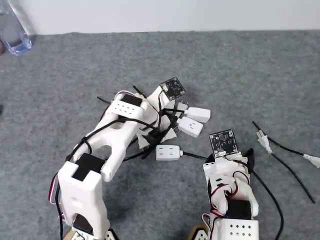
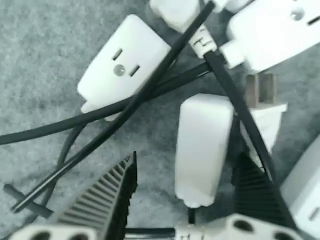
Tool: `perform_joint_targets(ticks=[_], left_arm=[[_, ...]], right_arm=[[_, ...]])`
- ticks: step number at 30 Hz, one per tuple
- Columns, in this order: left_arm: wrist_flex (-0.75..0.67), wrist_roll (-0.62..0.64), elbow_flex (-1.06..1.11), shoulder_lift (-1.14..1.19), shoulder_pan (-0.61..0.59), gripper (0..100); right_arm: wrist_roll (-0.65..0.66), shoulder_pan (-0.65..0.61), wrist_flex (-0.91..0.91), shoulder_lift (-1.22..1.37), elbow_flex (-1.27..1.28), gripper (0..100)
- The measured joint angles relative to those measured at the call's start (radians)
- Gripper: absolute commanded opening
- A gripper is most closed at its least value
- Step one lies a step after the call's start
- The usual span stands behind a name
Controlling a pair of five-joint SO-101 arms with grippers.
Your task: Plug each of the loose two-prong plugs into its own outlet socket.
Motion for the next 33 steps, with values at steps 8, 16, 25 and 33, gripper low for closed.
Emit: perform_joint_targets(ticks=[8, 16, 25, 33], left_arm=[[0.002, 0.011, 0.0, 0.009, 0.02, 15], [0.002, 0.015, -0.025, 0.035, 0.018, 1], [0.249, 0.012, -0.126, -0.161, 0.02, 1], [0.459, -0.012, -0.137, -0.43, 0.02, 1]], right_arm=[[0.0, 0.0, 0.0, 0.0, 0.0, 37.6], [0.0, 0.0, 0.0, 0.0, 0.0, 37.6], [0.0, 0.0, 0.0, 0.0, 0.0, 37.6], [0.0, 0.0, 0.0, 0.0, 0.0, 37.6]])
